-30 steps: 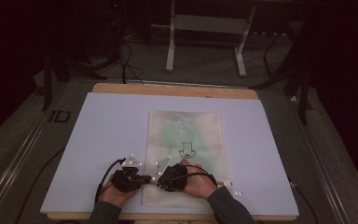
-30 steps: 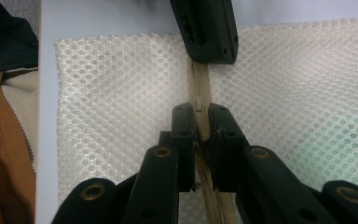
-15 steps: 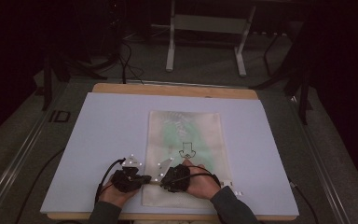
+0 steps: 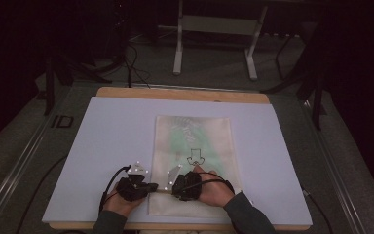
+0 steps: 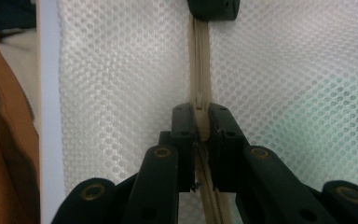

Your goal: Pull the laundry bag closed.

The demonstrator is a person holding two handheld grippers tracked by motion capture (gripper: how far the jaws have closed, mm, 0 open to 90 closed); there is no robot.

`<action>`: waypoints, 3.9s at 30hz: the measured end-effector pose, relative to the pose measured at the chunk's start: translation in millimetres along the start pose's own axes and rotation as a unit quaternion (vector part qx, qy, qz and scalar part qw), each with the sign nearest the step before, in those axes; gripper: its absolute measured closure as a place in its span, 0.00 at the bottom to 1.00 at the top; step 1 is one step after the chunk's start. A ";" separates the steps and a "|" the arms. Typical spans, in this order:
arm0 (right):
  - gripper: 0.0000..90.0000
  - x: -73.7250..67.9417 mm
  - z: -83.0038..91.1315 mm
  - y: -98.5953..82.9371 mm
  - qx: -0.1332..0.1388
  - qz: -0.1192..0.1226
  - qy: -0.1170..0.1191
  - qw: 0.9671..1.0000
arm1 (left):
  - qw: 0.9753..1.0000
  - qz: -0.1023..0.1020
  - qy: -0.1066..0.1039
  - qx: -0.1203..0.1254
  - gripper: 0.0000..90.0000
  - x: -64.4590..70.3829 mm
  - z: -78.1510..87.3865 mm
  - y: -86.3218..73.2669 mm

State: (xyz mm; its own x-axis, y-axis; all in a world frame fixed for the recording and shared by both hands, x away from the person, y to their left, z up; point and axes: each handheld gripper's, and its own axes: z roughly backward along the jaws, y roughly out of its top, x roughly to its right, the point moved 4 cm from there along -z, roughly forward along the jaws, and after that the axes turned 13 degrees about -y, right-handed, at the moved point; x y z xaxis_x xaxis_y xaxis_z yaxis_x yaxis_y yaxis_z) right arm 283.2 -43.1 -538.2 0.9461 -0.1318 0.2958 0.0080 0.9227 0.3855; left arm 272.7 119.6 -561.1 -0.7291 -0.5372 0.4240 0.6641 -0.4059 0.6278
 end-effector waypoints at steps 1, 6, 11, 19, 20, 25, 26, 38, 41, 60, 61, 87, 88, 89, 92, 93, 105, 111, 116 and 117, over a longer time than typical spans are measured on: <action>0.91 0.0 0.0 0.1 -0.001 0.001 0.000 1.000 | 1.000 0.000 0.000 0.000 0.99 0.0 0.0 0.0; 0.91 -0.2 0.0 0.1 -0.001 0.005 -0.001 1.000 | 1.000 0.000 0.001 0.001 0.99 0.3 -0.2 0.1; 0.91 -0.8 0.4 -0.3 -0.006 0.009 -0.003 1.000 | 1.000 0.000 0.001 0.000 0.99 0.3 -0.1 0.0; 0.91 0.6 5.7 -8.4 -0.016 0.015 -0.009 1.000 | 1.000 0.001 0.001 0.001 0.99 0.4 -0.2 0.0; 0.91 0.6 5.7 -8.4 -0.016 0.015 -0.009 1.000 | 1.000 0.001 0.001 0.001 0.99 0.4 -0.2 0.0; 0.91 0.6 7.6 -10.5 -0.024 0.018 -0.008 1.000 | 1.000 0.001 0.001 0.001 0.99 0.5 -0.2 -0.1; 0.91 0.6 7.6 -10.5 -0.024 0.018 -0.008 1.000 | 1.000 0.001 0.001 0.001 0.99 0.5 -0.2 -0.1; 0.91 3.4 13.4 -18.7 -0.042 0.028 -0.008 0.999 | 1.000 0.001 0.002 0.000 0.99 0.6 -0.1 -0.1; 0.91 3.8 13.9 -20.3 -0.046 0.031 -0.007 0.998 | 1.000 0.001 0.002 0.001 0.99 0.6 -0.2 -0.1; 0.91 6.5 21.5 -28.7 -0.063 0.040 -0.004 0.997 | 1.000 0.002 0.001 0.001 0.99 0.5 -0.1 -0.1; 0.91 6.4 21.7 -29.3 -0.064 0.041 -0.005 0.997 | 1.000 0.002 0.001 0.001 0.99 0.6 -0.1 -0.1; 0.91 10.4 32.3 -45.3 -0.073 0.034 -0.003 0.997 | 1.000 0.003 0.002 0.001 0.99 0.6 -0.2 -0.1; 0.91 10.5 32.6 -45.8 -0.072 0.034 -0.003 0.997 | 1.000 0.003 0.002 0.001 0.99 0.7 -0.2 -0.1; 0.91 11.1 33.0 -46.2 -0.070 0.035 -0.002 0.997 | 1.000 0.003 0.002 0.001 0.99 0.6 -0.1 -0.2; 0.91 11.0 33.9 -48.2 -0.076 0.035 -0.001 0.996 | 1.000 0.003 0.002 0.001 0.99 0.7 -0.2 -0.2; 0.91 11.5 34.1 -48.6 -0.073 0.034 -0.001 0.997 | 1.000 0.003 0.002 0.001 0.99 0.7 -0.2 -0.1; 0.91 12.4 37.2 -54.5 -0.075 0.030 0.000 0.997 | 1.000 0.003 0.002 0.001 0.99 0.8 -0.2 -0.2; 0.91 13.5 41.8 -59.4 -0.070 0.024 -0.002 0.997 | 1.000 0.003 0.002 0.001 0.99 0.8 -0.1 -0.2; 0.91 14.6 43.2 -63.5 -0.072 0.026 -0.005 0.997 | 1.000 0.003 0.003 0.002 0.99 0.9 -0.3 -0.2; 0.91 14.6 43.2 -63.5 -0.072 0.026 -0.005 0.997 | 1.000 0.003 0.003 0.002 0.99 0.9 -0.3 -0.2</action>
State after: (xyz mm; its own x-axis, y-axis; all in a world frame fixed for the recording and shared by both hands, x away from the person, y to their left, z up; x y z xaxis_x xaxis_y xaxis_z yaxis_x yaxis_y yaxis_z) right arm 282.4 -119.3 -520.7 0.9433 -0.0862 0.3205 0.0070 0.9707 0.2404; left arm 272.0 119.0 -561.0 -0.7235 -0.5444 0.4244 0.6683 -0.3987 0.6280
